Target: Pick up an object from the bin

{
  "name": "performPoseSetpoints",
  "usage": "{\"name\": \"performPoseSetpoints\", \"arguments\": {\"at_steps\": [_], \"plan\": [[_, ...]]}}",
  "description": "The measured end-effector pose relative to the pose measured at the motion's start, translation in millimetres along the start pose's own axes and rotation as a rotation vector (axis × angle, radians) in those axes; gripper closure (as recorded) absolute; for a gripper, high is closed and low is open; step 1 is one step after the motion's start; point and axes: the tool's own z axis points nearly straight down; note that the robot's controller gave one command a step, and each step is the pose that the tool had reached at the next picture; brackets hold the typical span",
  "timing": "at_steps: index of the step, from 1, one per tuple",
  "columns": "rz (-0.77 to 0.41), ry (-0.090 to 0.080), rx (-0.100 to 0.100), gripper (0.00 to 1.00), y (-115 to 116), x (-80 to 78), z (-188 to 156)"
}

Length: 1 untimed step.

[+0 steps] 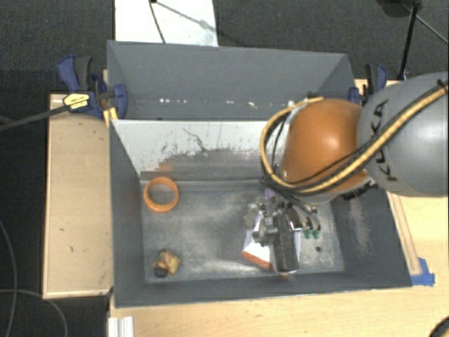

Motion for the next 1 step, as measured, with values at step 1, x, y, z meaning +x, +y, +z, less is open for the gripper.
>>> {"name": "performPoseSetpoints", "arguments": {"at_steps": [1], "plan": [[0.017,-0.013,0.0,1.0,-12.4,2.8,-19.9]]}}
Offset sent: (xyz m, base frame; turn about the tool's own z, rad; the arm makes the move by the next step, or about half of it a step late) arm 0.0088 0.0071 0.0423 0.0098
